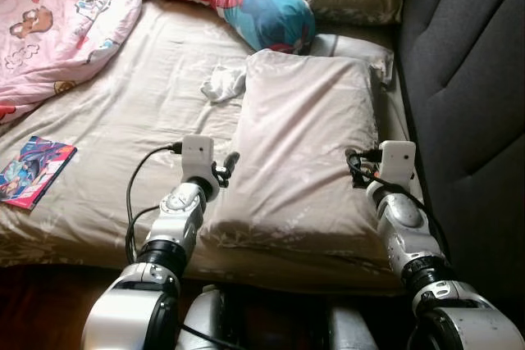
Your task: Clean up the room
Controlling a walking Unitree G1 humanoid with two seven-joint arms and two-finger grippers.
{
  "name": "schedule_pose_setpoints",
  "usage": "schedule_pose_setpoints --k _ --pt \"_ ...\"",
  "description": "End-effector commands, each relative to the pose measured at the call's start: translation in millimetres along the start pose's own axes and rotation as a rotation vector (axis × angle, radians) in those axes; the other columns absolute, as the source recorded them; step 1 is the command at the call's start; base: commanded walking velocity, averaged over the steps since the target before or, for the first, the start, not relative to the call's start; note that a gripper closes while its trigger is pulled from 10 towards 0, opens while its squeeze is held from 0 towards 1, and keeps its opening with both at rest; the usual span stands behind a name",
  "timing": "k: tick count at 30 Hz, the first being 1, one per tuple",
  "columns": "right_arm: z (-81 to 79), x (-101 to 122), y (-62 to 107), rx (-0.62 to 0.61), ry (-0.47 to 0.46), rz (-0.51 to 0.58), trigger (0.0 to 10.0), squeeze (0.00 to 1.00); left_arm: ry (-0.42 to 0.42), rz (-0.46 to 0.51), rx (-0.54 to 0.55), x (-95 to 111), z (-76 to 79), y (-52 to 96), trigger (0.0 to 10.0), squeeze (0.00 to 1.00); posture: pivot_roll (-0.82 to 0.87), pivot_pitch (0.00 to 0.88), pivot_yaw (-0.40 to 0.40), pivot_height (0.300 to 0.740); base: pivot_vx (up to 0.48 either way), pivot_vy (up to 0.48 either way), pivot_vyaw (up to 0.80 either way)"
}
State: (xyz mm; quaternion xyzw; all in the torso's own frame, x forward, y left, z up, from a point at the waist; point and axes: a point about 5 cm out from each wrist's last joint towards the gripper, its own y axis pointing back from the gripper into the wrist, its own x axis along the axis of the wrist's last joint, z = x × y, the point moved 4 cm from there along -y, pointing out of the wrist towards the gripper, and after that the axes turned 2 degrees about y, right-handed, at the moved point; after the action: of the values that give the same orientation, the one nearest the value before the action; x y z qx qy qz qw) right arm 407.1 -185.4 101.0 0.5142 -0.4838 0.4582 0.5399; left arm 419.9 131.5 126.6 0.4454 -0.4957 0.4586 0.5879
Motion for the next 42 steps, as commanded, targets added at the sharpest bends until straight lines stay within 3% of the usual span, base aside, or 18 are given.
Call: schedule_pose_setpoints --k 1,10,19,33,34,35,37,38,39,42 --pt "2.6 -15 4.1 -0.014 -0.016 -0.048 10.0 1.0 0.019 -0.027 0.005 -11 0.1 2.1 10.0 1.0 -0.12 0.294 0.034 0.659 0.0 0.0 0.0" --pt "14.7 -23 4.8 -0.067 -0.023 -0.104 10.0 1.0 0.018 -0.026 -0.028 -2 5.6 -4.3 10.0 1.0 -0.12 0.339 0.043 0.659 0.0 0.0 0.0" --pt "18.5 -5 -3.5 -0.077 -0.026 -0.08 10.0 1.0 0.006 -0.034 -0.044 10 5.6 -10.6 10.0 1.0 -0.11 0.398 0.05 0.659 0.0 0.0 0.0" --pt "33.0 -1 -5.4 -0.052 0.014 -0.106 10.0 1.0 0.029 -0.129 -0.042 4 0.8 -12.3 10.0 1.0 -0.11 0.456 0.047 0.659 0.0 0.0 0.0" --pt "34.5 -1 -5.2 -0.053 0.004 -0.112 10.0 0.76 0.019 -0.146 -0.043 0 -0.7 -11.3 10.0 1.0 -0.11 0.46 0.047 0.659 0.0 0.0 0.0" --pt "35.1 -2 -5.0 -0.051 0.002 -0.117 10.0 0.0 0.017 -0.152 -0.045 -1 -1.3 -10.8 10.0 1.0 -0.11 0.464 0.047 0.659 0.0 0.0 0.0" --pt "36.5 -3 -4.6 -0.046 0.0 -0.123 10.0 0.0 0.023 -0.159 -0.043 -3 -3.4 -10.0 10.0 1.0 -0.11 0.466 0.047 0.659 0.0 0.0 0.0" --pt "36.9 -4 -4.4 -0.043 -0.003 -0.127 10.0 0.0 0.034 -0.162 -0.04 -3 -4.7 -9.7 10.0 0.07 -0.11 0.47 0.047 0.659 0.0 0.0 0.0" --pt "37.0 -5 -4.0 -0.038 -0.019 -0.132 10.0 0.0 0.053 -0.167 -0.037 -4 -6.2 -9.2 10.0 0.0 -0.11 0.473 0.047 0.659 0.0 0.0 0.0" --pt "34.7 -6 -3.6 -0.018 -0.042 -0.135 10.0 0.0 0.075 -0.174 -0.041 -5 -7.4 -8.5 10.0 0.0 -0.12 0.486 0.047 0.659 0.0 0.0 0.0"
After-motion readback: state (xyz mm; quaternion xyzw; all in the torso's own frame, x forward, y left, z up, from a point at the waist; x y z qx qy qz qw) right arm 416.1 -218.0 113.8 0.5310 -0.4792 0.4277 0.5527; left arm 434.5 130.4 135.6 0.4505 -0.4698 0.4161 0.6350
